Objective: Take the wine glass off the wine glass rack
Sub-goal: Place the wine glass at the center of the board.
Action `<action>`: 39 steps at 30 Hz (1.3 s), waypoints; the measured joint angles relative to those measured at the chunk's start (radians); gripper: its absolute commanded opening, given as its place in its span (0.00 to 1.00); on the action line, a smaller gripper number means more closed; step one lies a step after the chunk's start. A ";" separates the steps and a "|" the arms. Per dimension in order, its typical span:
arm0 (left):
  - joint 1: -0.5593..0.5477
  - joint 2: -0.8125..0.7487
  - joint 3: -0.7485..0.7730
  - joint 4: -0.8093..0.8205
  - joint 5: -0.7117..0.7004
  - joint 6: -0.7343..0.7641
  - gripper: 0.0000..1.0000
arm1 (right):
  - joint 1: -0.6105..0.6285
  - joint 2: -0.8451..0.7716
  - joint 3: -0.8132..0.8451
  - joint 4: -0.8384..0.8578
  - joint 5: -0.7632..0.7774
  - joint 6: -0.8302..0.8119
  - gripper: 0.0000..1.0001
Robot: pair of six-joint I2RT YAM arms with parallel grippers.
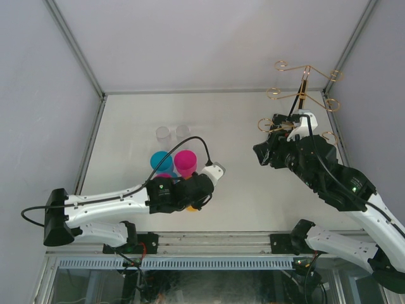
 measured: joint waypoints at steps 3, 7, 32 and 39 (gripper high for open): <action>0.007 0.000 0.000 -0.002 0.000 -0.003 0.16 | 0.000 -0.002 -0.002 0.000 0.000 0.000 0.60; 0.013 -0.006 0.000 -0.002 0.000 -0.009 0.20 | 0.000 -0.006 -0.006 0.000 0.000 0.000 0.60; 0.063 -0.267 0.006 0.000 0.018 0.024 0.63 | 0.000 -0.042 -0.009 0.024 -0.005 -0.031 0.61; 0.275 -0.485 0.059 -0.011 0.090 0.044 0.87 | 0.000 -0.135 -0.069 0.163 -0.140 -0.187 0.70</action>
